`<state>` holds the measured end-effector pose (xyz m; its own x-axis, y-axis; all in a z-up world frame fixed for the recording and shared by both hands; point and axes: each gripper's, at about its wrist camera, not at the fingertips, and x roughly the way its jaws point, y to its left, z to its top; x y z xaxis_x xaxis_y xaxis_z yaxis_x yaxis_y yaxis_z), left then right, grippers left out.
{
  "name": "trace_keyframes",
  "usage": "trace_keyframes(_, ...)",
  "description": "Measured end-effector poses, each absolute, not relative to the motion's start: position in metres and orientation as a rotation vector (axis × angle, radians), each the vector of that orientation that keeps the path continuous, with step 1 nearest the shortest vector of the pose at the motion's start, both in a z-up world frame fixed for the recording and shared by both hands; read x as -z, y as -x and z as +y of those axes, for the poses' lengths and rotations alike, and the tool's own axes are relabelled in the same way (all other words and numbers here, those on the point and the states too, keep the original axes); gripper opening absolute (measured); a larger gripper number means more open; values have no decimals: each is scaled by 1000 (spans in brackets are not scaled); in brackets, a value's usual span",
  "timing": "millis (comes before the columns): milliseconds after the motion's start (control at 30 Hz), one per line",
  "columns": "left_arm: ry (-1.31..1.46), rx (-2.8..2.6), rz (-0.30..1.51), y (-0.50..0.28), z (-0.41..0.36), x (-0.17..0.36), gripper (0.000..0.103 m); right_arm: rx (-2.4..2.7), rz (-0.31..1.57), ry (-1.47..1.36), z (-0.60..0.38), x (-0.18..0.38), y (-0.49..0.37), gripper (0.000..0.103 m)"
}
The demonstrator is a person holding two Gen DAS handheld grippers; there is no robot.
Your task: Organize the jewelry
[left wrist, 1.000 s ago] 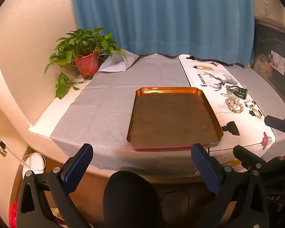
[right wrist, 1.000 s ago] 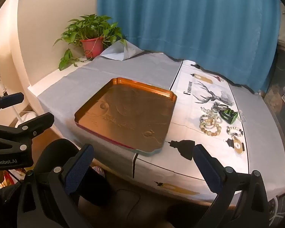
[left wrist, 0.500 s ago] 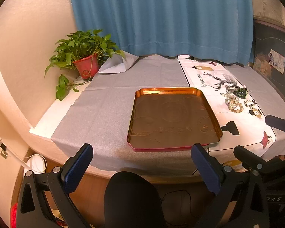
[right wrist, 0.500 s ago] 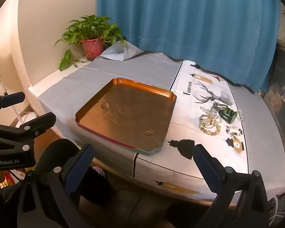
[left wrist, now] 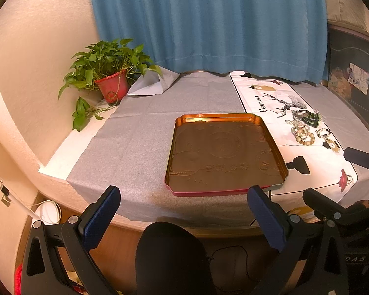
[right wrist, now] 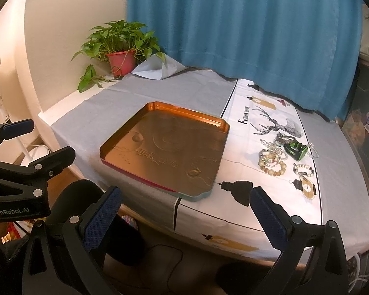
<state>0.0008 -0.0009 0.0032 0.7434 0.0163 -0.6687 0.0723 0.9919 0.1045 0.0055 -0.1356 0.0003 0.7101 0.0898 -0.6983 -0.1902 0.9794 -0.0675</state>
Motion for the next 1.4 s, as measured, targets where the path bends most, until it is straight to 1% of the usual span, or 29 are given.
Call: trace_keyframes(1400,-137,32,736,6,-5,-11,103,-166,778,126,-139,-2,-7,103)
